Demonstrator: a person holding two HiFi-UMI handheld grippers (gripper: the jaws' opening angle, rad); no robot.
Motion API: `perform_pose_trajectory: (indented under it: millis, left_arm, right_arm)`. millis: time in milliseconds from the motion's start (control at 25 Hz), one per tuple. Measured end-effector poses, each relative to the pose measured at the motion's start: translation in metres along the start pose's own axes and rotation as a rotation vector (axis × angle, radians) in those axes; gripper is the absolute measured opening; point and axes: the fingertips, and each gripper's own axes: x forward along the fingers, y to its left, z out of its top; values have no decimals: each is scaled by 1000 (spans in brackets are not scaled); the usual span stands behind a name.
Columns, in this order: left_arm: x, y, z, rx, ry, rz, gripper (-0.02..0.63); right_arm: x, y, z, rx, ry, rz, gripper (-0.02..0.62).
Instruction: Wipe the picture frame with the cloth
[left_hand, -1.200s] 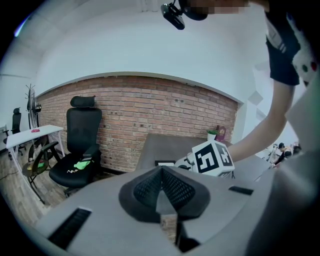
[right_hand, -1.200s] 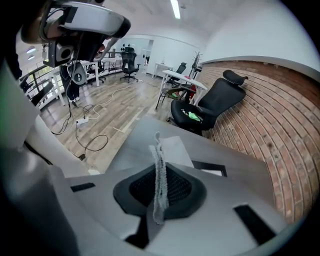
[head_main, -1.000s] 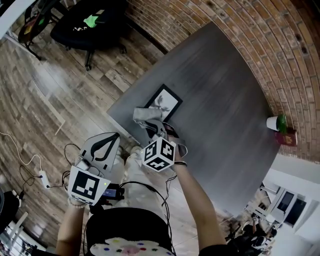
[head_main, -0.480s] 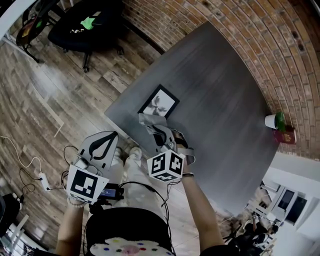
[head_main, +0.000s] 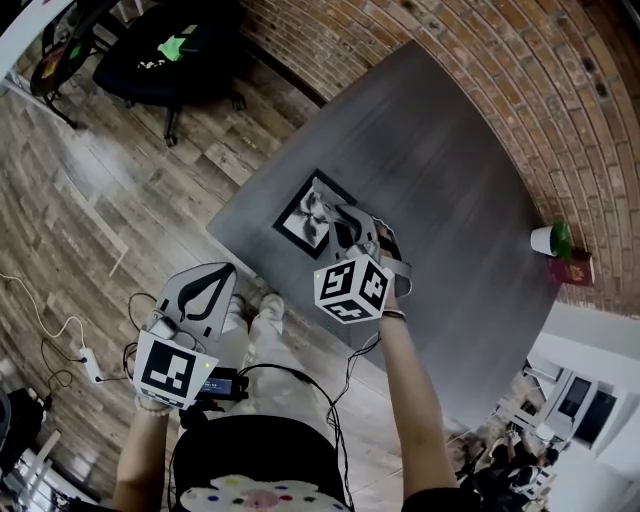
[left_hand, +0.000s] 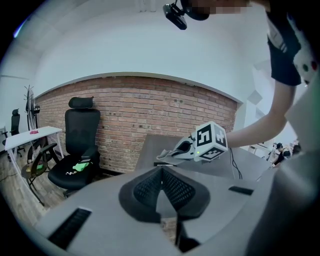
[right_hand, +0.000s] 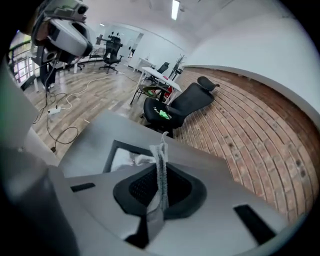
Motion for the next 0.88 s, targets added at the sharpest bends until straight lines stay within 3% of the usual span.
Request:
perform_pose_trajectory:
  millis: [120, 320, 480, 880]
  left_arm:
    - [0, 0, -2, -3, 5, 2, 9]
    - [-3, 0, -8, -15, 22, 8, 9]
    - [-1, -2, -5, -3, 19, 3, 9]
    - [-1, -9, -2, 2, 5, -4, 9]
  right_arm:
    - [18, -8, -9, 24, 36, -6, 16]
    - [37, 8, -17, -83, 78, 39, 17]
    - [47, 33, -22, 12, 93, 139, 17]
    - [33, 70, -12, 12, 53, 196, 16]
